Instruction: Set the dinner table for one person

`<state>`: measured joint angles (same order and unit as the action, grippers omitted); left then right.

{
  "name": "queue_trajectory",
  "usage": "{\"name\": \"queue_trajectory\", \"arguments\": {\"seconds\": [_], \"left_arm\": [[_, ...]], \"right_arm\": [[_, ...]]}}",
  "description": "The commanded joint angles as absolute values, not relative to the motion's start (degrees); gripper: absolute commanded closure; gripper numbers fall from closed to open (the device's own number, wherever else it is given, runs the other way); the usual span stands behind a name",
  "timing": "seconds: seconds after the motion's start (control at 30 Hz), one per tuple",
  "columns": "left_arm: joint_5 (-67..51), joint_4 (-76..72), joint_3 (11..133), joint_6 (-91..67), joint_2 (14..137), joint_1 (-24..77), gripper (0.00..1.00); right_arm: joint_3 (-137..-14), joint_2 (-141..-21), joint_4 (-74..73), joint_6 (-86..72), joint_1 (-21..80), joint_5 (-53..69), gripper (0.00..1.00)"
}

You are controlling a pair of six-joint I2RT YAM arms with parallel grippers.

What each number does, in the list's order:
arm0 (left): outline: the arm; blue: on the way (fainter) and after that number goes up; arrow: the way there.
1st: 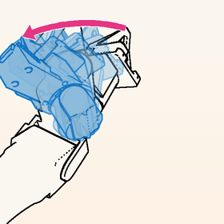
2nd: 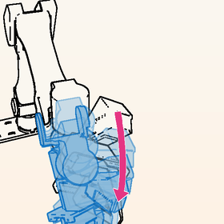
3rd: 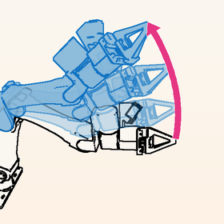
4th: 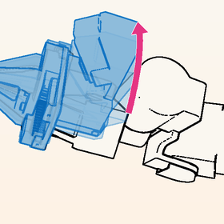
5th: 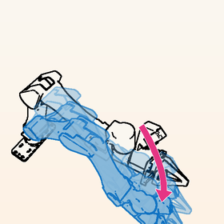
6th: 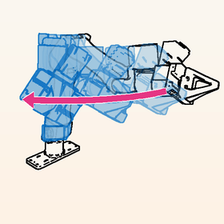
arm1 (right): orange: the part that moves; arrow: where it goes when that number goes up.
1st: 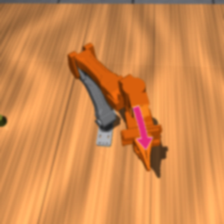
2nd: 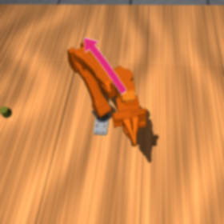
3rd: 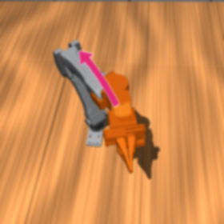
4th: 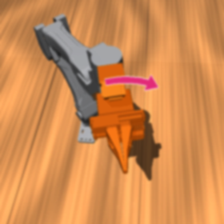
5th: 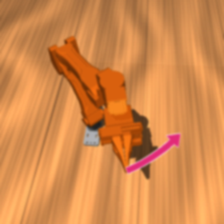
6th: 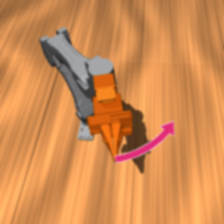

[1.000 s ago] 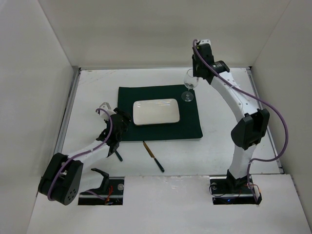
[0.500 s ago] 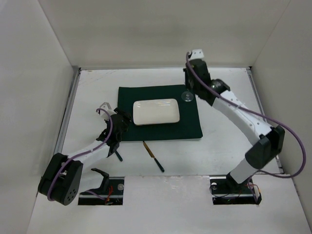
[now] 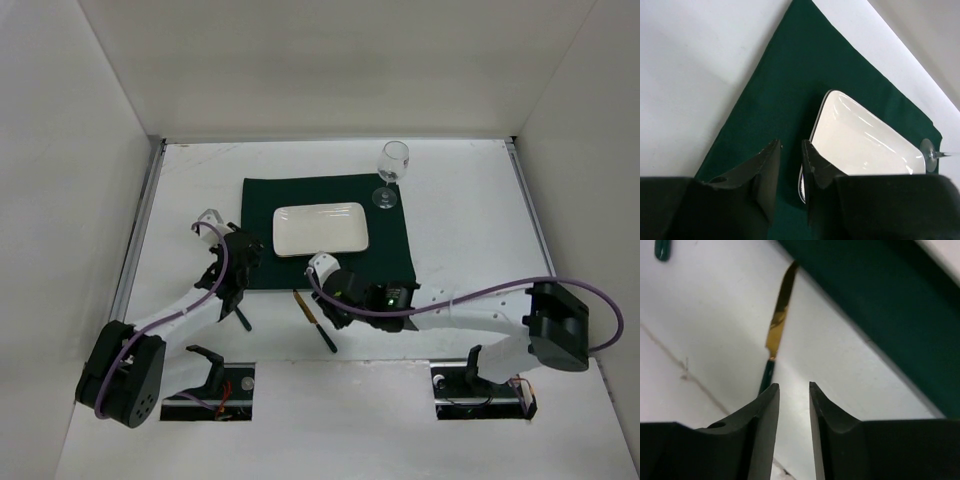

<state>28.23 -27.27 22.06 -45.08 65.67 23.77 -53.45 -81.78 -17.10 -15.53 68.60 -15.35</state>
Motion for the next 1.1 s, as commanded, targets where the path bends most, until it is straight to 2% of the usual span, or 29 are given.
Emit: {"name": "queue_trajectory", "arguments": {"seconds": [0.0, 0.07, 0.2, 0.37, 0.57, 0.83, 0.9, 1.07], "left_arm": [[32.2, -26.7, 24.5, -43.3, 64.2, 23.2, 0.79], [32.3, -26.4, 24.5, -43.3, 63.7, 23.2, 0.79], [33.8, -26.4, 23.9, -43.3, 63.0, 23.0, 0.71], [33.7, -27.1, 23.4, -43.3, 62.1, 23.2, 0.66], [33.2, -27.4, 23.4, -43.6, 63.0, 23.2, 0.64], [33.1, -27.8, 23.4, -43.6, 63.3, 23.1, 0.63], [32.6, -27.8, 23.4, -43.9, 63.6, 22.8, 0.63], [32.9, -27.9, 23.3, -43.7, 63.4, 22.9, 0.63]], "right_arm": [[-52.9, -83.8, -11.3, -19.2, 69.9, -13.4, 0.62], [-52.4, -85.7, -10.9, -19.4, 71.1, -13.4, 0.59], [-51.9, -87.7, -10.2, -20.2, 71.7, -11.1, 0.57], [-49.9, -90.7, -7.6, -20.8, 71.7, -9.8, 0.58], [-49.6, -92.5, -6.9, -21.3, 71.7, -6.5, 0.59], [-49.3, -94.5, -6.9, -21.8, 71.7, -6.5, 0.77], [-49.3, -93.3, -7.4, -21.9, 71.7, -6.5, 0.88], [-49.5, -82.0, -10.5, -21.7, 72.2, -8.8, 0.91]]}}
